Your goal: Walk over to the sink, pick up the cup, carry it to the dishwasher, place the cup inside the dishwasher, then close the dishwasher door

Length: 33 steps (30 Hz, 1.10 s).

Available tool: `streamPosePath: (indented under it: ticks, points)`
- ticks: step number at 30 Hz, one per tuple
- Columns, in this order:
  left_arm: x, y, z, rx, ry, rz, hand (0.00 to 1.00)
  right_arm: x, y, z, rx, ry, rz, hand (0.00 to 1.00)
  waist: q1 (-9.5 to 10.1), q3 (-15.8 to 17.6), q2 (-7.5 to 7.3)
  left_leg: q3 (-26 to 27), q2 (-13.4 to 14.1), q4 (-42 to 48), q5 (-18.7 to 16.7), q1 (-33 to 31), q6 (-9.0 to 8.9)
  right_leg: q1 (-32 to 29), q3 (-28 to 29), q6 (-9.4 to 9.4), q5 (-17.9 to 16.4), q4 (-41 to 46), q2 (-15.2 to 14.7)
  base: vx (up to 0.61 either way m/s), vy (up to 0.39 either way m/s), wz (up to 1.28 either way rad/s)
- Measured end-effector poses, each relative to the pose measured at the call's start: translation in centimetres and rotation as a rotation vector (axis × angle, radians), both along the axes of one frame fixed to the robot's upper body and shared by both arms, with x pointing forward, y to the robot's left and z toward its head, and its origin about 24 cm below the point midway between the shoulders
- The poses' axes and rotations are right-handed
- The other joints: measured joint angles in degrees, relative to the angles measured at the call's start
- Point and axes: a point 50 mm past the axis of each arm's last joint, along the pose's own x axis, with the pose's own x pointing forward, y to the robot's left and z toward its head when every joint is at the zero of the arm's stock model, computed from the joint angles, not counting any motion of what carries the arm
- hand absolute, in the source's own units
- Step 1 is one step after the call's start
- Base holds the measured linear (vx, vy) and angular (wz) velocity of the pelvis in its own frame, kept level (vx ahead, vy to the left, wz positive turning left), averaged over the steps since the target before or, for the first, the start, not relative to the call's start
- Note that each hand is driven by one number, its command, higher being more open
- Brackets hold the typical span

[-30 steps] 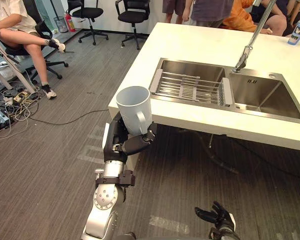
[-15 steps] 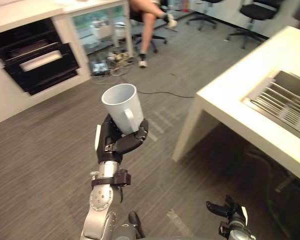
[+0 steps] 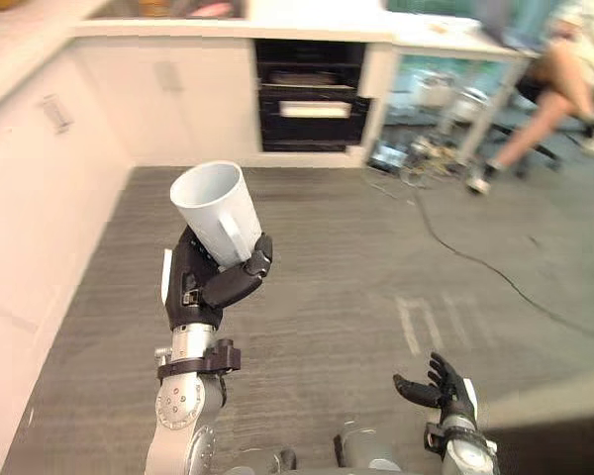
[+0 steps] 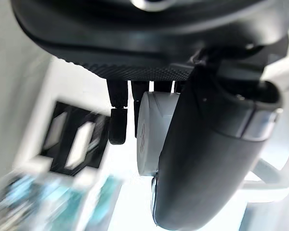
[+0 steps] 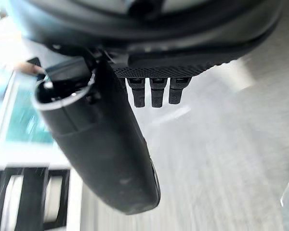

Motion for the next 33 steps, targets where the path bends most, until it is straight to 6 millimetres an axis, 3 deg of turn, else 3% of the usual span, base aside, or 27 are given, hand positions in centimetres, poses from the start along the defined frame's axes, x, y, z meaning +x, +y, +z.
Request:
streamPosePath:
  ticks: [1, 2, 3, 6, 9, 10, 17, 23, 25, 30, 32, 33]
  points:
    - [0.0, -0.3, 0.0, -0.016, -0.002, -0.005, 0.3, 0.2, -0.1, 0.3, -0.016, -0.009, 0.01, 0.9, 0.6, -0.62, 1.04, 0.72, 2.3, 1.39, -1.17, -1.45, -1.91, 1.78, -3.87, -1.0, 0.41, -2.4, 0.52, 0.23, -0.16, 1.44]
    - [0.0, -0.4, 0.0, -0.019, -0.002, -0.007, 0.3, 0.3, -0.1, 0.4, -0.018, -0.014, 0.012, 0.9, 0.91, -0.65, 1.11, 1.11, 2.76, 1.4, -1.32, -1.56, -2.16, 2.06, -4.55, -1.11, 0.47, -2.75, 0.64, 0.17, -0.125, 1.17]
    - [0.1, -0.5, -0.2, -0.03, 0.006, -0.009, 0.3, 0.8, -0.1, 0.9, -0.025, -0.043, 0.017, 0.9, 1.67, -0.66, 1.18, 3.62, 4.92, 1.3, -1.48, -1.69, -2.49, 3.94, -7.14, -1.54, 0.49, -4.24, 0.9, 0.17, -0.142, 1.02]
    - [0.3, -0.9, -1.0, -0.034, 0.042, -0.023, 0.3, 1.1, -0.4, 1.4, -0.043, -0.071, 0.011, 0.9, 1.47, -0.75, 1.33, 10.45, 10.67, -1.17, -1.3, -0.41, -2.47, 7.19, -9.68, -2.03, 0.33, -6.47, 0.93, 0.11, -0.095, 0.82]
    - [0.2, -0.7, -2.0, -0.036, 0.092, -0.016, 0.3, 0.7, 0.0, 1.2, -0.032, -0.062, 0.008, 0.9, 2.21, -1.11, 1.53, 11.27, 10.04, -1.6, -1.09, 1.06, -2.4, 9.91, -9.59, -2.09, 0.32, -9.12, 0.2, 0.04, -0.003, 0.08]
    - [-0.9, -0.5, -4.7, -0.025, 0.227, -0.011, 0.3, -2.6, 0.8, -0.7, 0.016, 0.055, -0.024, 0.9, 1.36, -6.39, 1.71, 13.25, 11.2, -6.6, 2.03, 2.4, -2.83, 10.77, -8.12, -3.1, 4.02, -13.99, 1.58, 0.0, 0.0, 0.0]
    - [-0.9, -0.1, -4.9, -0.02, 0.238, 0.005, 0.3, -2.5, 1.5, -0.9, 0.042, 0.055, -0.03, 0.9, 1.29, -7.06, 1.13, 15.87, 11.9, -8.12, 2.2, 3.4, -2.96, 9.94, -5.95, -3.31, 4.15, -14.22, 2.48, 0.0, -0.005, -0.17]
    - [-0.5, -0.5, -8.2, -0.019, 0.381, -0.012, 0.3, -3.4, 2.1, -2.0, 0.076, 0.115, -0.043, 0.9, -0.03, -7.72, 0.66, 15.87, 12.01, -12.56, 3.79, 4.26, -3.58, 9.75, -8.17, -3.45, 4.18, -15.85, 2.14, 0.05, -0.037, 0.02]
    - [0.1, -0.3, -9.1, -0.021, 0.424, -0.011, 0.3, -2.3, 2.1, -2.3, 0.077, 0.121, -0.039, 0.9, -0.17, -7.29, 0.95, 15.48, 12.26, -12.03, 3.77, 2.78, -3.7, 8.92, -9.06, -3.67, 4.32, -16.6, 2.24, 0.11, -0.043, 0.13]
    - [1.2, 0.7, -8.7, -0.003, 0.413, 0.021, 0.3, 1.8, 1.1, -1.5, 0.038, 0.06, -0.006, 0.9, -0.06, -4.72, 1.64, 15.72, 12.02, -9.08, 2.72, -0.57, -4.37, 8.6, -10.92, -3.55, 4.64, -18.1, 1.46, 0.07, 0.005, 0.23]
    - [1.2, 1.6, -8.6, -0.005, 0.409, 0.056, 0.3, 3.0, 0.7, -0.9, 0.021, 0.027, 0.003, 0.9, 0.01, -4.1, 2.43, 15.74, 11.98, -7.94, 0.9, -0.97, -3.09, 8.31, -11.13, -2.67, 3.85, -17.05, 1.37, 0.09, 0.07, 0.02]
    - [1.2, 1.9, -8.5, -0.003, 0.402, 0.071, 0.3, 3.8, 0.4, -0.5, 0.012, 0.007, 0.002, 0.9, 0.05, -3.01, 2.41, 15.68, 11.28, -6.9, -0.06, -1.16, -2.38, 6.8, -10.96, -1.84, 1.77, -13.09, 0.48, 0.04, 0.129, 0.07]
